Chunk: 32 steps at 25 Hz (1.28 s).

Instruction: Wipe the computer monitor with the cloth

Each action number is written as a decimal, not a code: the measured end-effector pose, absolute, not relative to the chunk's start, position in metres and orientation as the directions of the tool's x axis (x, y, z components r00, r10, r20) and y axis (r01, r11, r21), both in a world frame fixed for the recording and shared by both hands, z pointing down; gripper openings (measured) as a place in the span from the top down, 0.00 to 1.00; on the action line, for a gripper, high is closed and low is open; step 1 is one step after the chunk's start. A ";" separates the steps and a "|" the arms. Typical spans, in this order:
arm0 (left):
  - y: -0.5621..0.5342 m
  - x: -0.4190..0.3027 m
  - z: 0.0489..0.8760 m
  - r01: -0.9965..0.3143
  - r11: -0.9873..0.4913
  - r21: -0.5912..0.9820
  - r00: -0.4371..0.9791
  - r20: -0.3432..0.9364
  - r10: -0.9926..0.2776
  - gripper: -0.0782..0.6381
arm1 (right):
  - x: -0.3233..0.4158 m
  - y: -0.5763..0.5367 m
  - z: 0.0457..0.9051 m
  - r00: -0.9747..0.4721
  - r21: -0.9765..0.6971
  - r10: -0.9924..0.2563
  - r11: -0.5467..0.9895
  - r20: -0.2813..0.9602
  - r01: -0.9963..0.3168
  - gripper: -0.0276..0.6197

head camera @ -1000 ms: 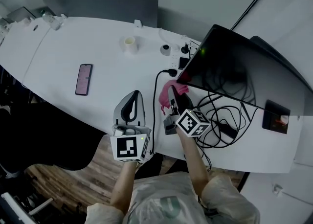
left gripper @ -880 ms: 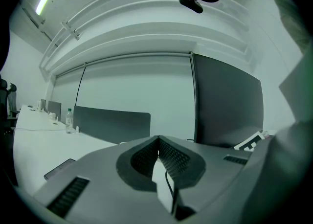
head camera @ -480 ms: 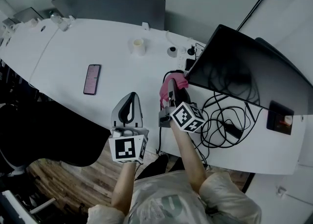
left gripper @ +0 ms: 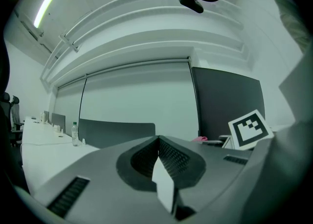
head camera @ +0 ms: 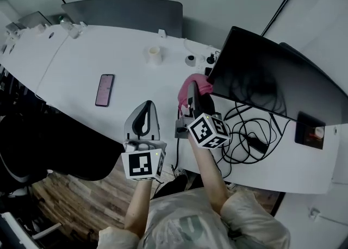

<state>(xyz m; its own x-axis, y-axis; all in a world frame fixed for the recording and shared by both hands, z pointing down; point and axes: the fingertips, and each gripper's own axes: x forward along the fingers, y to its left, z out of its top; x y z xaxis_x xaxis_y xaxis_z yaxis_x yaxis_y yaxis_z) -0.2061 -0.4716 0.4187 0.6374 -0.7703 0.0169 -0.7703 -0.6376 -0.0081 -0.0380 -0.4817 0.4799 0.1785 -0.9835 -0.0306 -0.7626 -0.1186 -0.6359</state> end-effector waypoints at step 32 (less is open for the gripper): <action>-0.471 -0.239 0.300 -0.819 -0.574 0.022 0.557 -0.213 -0.803 0.87 | -0.050 -0.466 0.214 0.176 -0.538 -0.909 0.060 -0.377 -0.841 0.87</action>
